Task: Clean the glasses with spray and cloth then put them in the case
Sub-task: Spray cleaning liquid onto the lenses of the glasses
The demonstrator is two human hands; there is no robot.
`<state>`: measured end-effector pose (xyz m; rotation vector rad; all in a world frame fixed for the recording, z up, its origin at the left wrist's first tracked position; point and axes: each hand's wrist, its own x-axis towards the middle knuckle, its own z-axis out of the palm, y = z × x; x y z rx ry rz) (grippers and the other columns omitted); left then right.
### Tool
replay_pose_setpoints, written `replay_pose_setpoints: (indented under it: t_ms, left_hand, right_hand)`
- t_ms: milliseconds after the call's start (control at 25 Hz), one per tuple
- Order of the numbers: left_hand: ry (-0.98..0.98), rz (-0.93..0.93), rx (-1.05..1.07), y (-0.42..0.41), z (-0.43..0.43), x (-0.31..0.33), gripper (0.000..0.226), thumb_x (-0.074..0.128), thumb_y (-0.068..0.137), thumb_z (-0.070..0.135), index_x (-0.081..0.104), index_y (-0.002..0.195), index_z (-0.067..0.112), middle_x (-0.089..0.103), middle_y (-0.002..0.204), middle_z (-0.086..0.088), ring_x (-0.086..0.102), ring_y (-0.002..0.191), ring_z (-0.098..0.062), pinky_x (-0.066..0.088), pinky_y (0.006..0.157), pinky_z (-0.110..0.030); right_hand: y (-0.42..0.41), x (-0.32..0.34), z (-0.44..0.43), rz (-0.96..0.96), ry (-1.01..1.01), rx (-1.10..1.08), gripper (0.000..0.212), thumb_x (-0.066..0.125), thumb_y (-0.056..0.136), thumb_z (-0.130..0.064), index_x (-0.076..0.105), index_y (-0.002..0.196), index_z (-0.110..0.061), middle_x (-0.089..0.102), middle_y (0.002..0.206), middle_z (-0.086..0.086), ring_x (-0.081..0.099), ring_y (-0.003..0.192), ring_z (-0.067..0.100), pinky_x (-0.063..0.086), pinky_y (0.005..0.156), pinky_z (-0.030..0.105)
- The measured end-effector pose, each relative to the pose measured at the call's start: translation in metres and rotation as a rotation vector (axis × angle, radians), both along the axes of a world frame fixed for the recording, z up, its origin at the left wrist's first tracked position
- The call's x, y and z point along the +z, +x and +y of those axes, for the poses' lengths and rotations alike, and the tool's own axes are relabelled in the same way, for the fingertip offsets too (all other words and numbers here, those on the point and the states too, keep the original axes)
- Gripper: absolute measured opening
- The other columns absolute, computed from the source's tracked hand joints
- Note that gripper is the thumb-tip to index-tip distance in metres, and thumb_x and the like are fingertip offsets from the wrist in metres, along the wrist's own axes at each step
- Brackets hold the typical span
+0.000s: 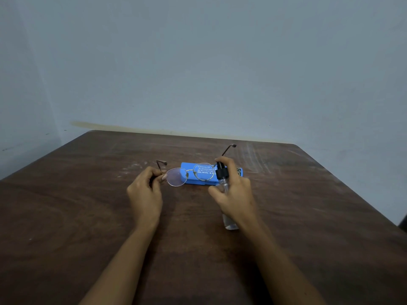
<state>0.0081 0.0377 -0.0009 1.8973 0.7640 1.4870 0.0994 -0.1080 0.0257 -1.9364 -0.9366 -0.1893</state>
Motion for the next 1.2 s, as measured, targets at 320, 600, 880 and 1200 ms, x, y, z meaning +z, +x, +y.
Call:
replay_pose_setpoints:
  t_ms: [320,600,880,1200]
  left_hand:
    - [0.007,0.000,0.010,0.000,-0.001,0.001,0.012,0.056,0.074,-0.010,0.061,0.070,0.000,0.064,0.068,-0.010,0.051,0.060,-0.023,0.028,0.055,-0.020]
    - [0.005,0.002,-0.004,-0.001,-0.001,0.001,0.013,0.055,0.074,-0.011,0.062,0.072,0.001,0.066,0.071,-0.009,0.053,0.063,-0.022,0.031,0.057,-0.021]
    - [-0.094,-0.031,-0.022,0.003,0.003,-0.003,0.010,0.058,0.079,-0.002,0.063,0.075,0.005,0.063,0.072,0.003,0.060,0.066,-0.017,0.039,0.057,-0.015]
    - [-0.648,-0.253,-0.337,0.005,0.009,0.003,0.017,0.057,0.085,0.003,0.057,0.070,0.012,0.057,0.064,-0.002,0.057,0.043,0.004,0.052,0.054,-0.015]
  right_hand:
    - [-0.001,0.001,-0.001,-0.015,-0.014,0.026,0.058,0.058,0.070,-0.008,0.043,0.120,-0.032,0.055,0.070,-0.011,0.050,0.059,0.011,0.048,0.063,0.033]
    - [0.001,-0.001,-0.001,-0.034,0.023,0.012,0.061,0.059,0.069,-0.009,0.042,0.123,-0.033,0.056,0.066,-0.008,0.048,0.054,0.008,0.045,0.059,0.027]
    - [0.001,0.001,-0.003,-0.076,0.135,0.021,0.063,0.059,0.065,-0.010,0.045,0.124,-0.028,0.048,0.058,-0.018,0.048,0.049,0.003,0.034,0.048,0.005]
    - [-0.006,-0.002,0.003,-0.155,0.200,0.105,0.065,0.057,0.066,-0.009,0.041,0.124,-0.035,0.052,0.065,-0.009,0.048,0.052,0.005,0.034,0.051,0.005]
